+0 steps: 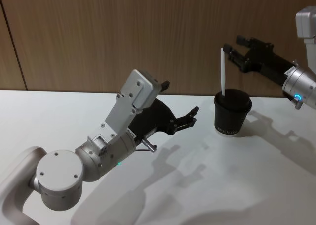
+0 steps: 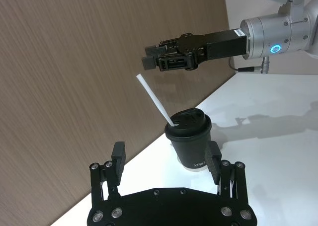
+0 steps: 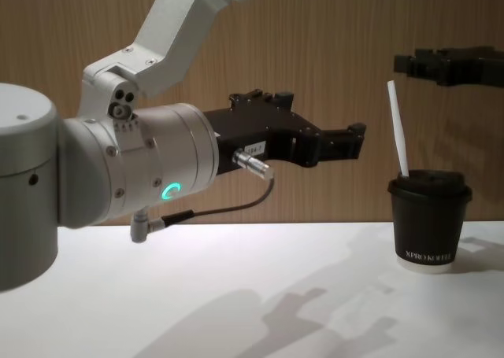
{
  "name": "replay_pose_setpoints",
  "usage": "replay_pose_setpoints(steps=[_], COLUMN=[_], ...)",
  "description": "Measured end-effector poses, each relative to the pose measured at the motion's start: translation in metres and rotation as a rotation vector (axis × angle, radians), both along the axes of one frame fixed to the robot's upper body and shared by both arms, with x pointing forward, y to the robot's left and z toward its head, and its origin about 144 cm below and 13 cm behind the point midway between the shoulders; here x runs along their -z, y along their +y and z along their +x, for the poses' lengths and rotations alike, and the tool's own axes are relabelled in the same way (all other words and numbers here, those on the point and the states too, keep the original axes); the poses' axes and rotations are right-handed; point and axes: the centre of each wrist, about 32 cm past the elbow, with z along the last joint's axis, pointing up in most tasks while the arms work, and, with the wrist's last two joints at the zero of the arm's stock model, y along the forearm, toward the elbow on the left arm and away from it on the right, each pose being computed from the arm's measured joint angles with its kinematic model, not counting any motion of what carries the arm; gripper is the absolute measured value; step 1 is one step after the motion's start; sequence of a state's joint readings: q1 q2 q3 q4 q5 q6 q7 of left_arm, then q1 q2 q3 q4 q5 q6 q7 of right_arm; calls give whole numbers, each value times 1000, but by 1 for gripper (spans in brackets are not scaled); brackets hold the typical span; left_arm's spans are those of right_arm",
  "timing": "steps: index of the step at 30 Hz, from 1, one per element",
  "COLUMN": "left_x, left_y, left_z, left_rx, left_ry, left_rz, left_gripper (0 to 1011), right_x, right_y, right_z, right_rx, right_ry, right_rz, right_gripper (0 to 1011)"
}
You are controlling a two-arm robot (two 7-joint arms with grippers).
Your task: Pick up the straw with one hand, pass it to the other hand, and insert it into the cup.
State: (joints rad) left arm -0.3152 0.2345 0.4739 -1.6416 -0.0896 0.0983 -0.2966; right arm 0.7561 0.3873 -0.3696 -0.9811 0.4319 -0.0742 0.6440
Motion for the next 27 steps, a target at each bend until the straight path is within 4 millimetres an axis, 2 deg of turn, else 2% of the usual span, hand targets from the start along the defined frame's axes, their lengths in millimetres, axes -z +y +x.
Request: replay_pose_setpoints(steps=[6,9,10,18,27], left_x=[0,0,0,-5,-21], left_y=[0,0,0,1,2], left_z=[0,0,0,2,10], left_rx=[0,0,0,-4,-16], left_ry=[0,0,0,-25,-109], left_rz=[0,0,0,14,44], left_gripper=[1003,1003,1003,1003,1003], right_x=[0,0,0,3,10], right_y=[0,0,0,2,8], right_z=[0,0,0,-7,-33], right_rx=[-1,-1,-1,6,30], right_ry=[0,0,0,-23,-90], right_rz=[0,0,0,7,30], right_gripper=[675,734,790,986,1001])
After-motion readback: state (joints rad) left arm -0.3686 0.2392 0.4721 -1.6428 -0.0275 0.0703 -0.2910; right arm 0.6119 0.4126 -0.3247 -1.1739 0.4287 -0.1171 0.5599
